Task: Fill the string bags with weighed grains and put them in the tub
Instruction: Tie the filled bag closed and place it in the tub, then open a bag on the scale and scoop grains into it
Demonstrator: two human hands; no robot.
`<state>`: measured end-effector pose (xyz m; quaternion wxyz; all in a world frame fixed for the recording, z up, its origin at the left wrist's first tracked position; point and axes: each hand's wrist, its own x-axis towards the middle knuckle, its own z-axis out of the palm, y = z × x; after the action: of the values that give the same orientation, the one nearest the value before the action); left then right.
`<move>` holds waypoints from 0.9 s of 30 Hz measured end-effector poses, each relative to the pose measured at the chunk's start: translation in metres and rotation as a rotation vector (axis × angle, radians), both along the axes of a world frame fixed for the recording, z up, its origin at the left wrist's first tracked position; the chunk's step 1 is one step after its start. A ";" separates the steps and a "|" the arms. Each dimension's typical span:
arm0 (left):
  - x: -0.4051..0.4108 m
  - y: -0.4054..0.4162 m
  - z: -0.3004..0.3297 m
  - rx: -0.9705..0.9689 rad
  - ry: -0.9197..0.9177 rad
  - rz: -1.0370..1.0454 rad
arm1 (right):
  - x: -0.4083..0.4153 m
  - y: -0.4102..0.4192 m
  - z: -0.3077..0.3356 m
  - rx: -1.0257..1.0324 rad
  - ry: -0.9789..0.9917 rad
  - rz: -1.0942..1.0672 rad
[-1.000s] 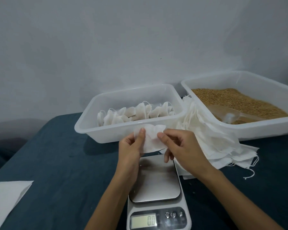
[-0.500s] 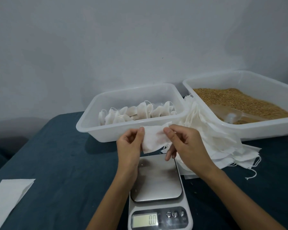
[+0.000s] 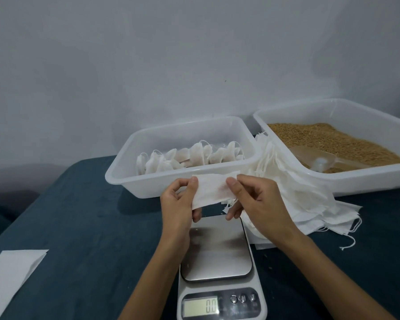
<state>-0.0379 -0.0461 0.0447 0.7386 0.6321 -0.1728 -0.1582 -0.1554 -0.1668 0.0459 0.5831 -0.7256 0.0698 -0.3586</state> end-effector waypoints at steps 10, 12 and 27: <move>0.001 0.002 0.001 0.024 -0.030 0.067 | 0.000 -0.001 -0.001 0.036 0.067 0.007; 0.000 0.003 0.002 0.036 -0.267 0.118 | 0.001 -0.002 -0.001 0.029 0.069 -0.003; -0.014 0.002 -0.012 0.359 -1.055 -0.267 | -0.012 0.000 0.017 -0.134 0.185 0.096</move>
<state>-0.0522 -0.0444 0.0330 0.4072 0.7138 -0.5667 0.0599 -0.1673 -0.1666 0.0629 0.5410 -0.7954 0.0645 -0.2656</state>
